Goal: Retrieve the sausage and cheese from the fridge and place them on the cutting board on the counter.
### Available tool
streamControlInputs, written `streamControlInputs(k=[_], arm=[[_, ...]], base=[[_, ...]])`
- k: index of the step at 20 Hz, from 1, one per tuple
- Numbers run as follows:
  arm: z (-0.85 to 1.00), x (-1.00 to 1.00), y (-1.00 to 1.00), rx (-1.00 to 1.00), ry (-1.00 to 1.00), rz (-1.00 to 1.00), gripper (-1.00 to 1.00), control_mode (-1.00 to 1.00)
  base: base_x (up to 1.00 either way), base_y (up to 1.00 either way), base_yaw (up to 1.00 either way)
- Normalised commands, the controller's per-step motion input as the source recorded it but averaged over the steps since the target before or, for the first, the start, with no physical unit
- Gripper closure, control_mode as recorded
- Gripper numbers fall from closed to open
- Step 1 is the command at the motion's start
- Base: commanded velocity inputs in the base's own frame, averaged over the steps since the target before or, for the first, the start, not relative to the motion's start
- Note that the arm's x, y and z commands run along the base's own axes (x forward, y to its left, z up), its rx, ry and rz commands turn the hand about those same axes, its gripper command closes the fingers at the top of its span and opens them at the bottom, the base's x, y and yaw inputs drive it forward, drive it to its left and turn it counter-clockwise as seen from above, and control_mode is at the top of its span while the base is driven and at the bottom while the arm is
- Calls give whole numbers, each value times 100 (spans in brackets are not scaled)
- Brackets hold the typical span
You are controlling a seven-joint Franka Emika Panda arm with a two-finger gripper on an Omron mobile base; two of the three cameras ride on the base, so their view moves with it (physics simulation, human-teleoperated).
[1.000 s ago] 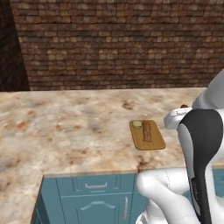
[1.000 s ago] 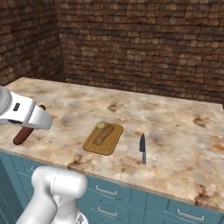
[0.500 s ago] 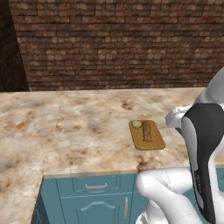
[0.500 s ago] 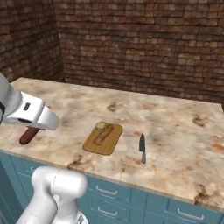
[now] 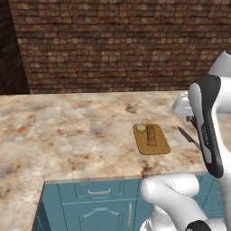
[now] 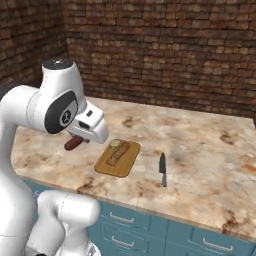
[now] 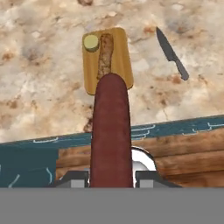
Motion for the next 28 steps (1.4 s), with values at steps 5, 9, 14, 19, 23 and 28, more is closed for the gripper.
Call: streamControlInputs(k=[5, 9, 14, 19, 23, 28], arm=[[-52, 100, -32, -2, 24, -21, 100, -100], [-52, 100, -23, 0, 8, -13, 100, -100], [-64, 81, -7, -2, 3, -8, 100, -100], [-74, 63, 0, -3, 3, 5, 100, -100], [-71, 71, -1, -6, 20, 23, 100, -100], [-54, 55, -1, -5, 13, 27, 100, -100]], base=[[0, 0, 0], [0, 0, 0], [0, 0, 0], [0, 0, 0], [0, 0, 0], [0, 0, 0]])
